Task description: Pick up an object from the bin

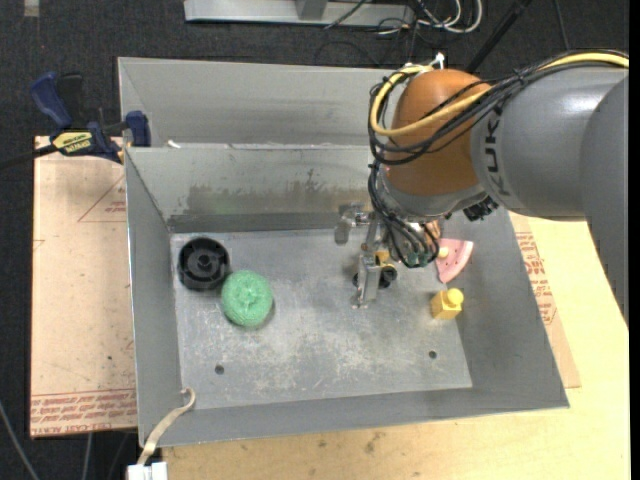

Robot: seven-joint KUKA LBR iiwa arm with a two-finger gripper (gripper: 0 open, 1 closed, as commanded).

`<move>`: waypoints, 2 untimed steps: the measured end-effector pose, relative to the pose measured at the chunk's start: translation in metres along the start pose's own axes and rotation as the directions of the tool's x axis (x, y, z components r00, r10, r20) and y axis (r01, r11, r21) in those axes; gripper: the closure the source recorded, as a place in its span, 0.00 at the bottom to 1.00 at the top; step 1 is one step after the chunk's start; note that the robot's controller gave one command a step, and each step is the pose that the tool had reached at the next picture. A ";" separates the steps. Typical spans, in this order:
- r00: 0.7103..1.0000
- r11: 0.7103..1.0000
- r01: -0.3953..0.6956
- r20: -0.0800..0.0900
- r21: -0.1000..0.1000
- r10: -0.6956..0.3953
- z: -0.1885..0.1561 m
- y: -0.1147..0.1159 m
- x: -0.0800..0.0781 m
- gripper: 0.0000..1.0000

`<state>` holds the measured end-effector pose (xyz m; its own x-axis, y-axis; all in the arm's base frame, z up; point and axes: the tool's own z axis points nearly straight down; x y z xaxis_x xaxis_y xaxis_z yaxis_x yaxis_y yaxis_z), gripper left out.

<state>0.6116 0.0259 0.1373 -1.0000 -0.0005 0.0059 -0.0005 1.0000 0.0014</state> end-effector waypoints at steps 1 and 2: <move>1.000 1.000 0.000 0.007 0.000 0.000 -0.005 0.000 -0.002 0.00; 1.000 1.000 -0.012 0.009 -0.001 0.012 -0.005 -0.039 -0.005 0.00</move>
Offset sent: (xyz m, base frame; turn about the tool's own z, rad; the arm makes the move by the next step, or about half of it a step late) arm 0.0050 -0.0546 0.0044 0.0170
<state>0.6165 -0.0132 0.1420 -0.9999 0.0114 -0.0031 0.0114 0.9999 0.0020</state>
